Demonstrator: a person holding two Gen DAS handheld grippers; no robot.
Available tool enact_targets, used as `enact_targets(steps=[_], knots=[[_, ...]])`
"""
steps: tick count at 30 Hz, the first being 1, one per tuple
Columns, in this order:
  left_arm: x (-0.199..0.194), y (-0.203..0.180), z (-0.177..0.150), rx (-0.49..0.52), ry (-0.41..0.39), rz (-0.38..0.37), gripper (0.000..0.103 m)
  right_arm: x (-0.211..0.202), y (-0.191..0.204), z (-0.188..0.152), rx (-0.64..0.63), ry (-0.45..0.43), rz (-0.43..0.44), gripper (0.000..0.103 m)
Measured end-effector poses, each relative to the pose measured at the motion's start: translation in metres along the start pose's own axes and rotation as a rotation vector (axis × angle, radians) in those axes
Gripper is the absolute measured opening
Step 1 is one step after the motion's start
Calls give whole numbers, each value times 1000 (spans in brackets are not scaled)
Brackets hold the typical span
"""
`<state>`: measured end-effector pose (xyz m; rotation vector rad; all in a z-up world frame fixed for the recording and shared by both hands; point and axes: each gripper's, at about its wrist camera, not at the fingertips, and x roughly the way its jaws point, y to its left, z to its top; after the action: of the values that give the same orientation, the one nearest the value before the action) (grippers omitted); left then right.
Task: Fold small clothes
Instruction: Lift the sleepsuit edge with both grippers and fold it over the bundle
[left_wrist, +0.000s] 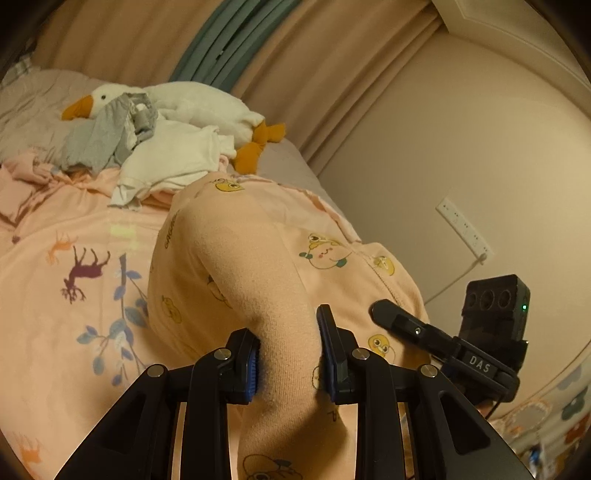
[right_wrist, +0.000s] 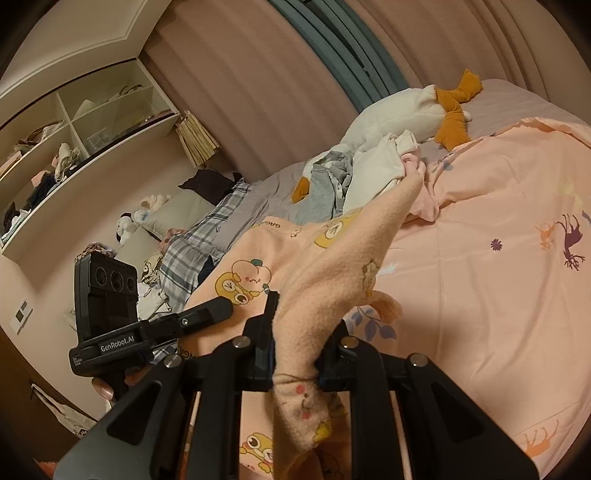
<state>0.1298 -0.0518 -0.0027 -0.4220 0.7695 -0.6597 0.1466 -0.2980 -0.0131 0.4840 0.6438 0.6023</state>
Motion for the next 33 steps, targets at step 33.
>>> enact_targets(steps=[33], knots=[[62,210,-98,-514,180,-2,26,157,-46,-86,65,391,-93,17]])
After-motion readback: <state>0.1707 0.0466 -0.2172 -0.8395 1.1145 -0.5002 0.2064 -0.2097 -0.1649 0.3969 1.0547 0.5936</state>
